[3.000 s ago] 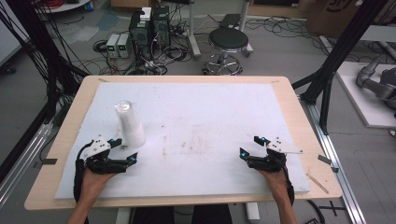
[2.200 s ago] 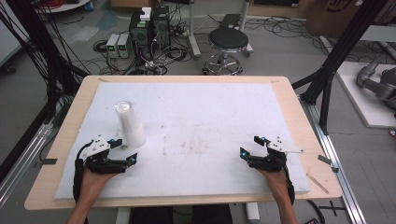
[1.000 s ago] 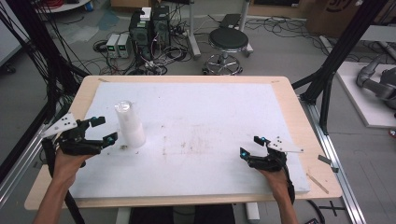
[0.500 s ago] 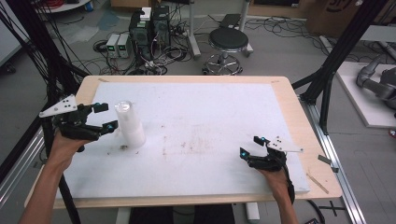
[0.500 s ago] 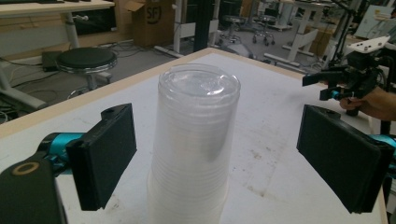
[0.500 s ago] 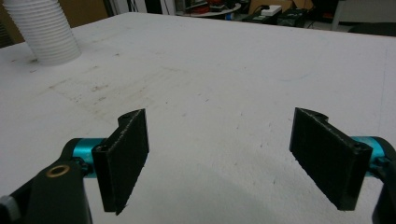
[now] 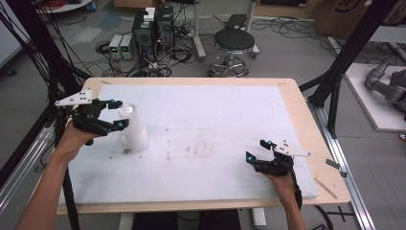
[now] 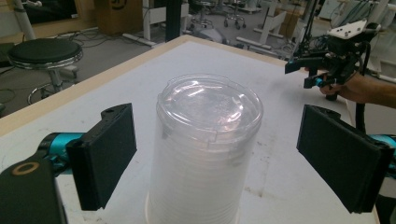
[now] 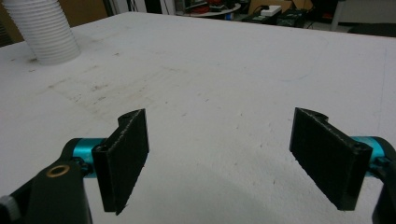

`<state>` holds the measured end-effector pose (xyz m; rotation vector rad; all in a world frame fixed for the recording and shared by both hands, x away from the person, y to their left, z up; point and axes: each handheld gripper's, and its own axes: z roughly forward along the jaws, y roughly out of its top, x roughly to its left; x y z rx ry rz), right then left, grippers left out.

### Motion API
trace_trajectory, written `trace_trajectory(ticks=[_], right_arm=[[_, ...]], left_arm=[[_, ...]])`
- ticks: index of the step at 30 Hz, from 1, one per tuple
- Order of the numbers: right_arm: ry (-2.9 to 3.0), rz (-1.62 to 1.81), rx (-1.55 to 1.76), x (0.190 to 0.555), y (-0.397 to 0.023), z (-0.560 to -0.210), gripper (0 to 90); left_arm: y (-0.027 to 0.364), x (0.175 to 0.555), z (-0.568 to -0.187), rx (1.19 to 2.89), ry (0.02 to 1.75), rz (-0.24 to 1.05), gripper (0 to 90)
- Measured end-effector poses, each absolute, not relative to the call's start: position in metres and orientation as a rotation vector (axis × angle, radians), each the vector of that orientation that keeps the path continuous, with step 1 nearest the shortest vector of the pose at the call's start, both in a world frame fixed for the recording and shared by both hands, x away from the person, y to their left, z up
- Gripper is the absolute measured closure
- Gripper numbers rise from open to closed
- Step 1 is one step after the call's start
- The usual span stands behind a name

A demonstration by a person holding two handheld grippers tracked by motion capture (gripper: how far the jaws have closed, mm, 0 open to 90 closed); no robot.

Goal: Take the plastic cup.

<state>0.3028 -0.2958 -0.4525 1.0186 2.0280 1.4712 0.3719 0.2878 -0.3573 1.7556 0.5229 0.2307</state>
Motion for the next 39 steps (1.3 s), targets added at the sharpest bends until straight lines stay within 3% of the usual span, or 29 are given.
trace_trajectory(ticks=[16, 39], right_arm=[[2.031, 1.464, 1.017, 0.303, -0.296, -0.452, 19.5], [2.03, 1.463, 1.016, 0.303, -0.295, -0.453, 19.4]], left_arm=[[0.274, 0.388, -0.367, 1.83, 0.511, 0.187, 13.2], [0.272, 0.389, -0.37, 1.893, 0.541, 0.225, 28.2]])
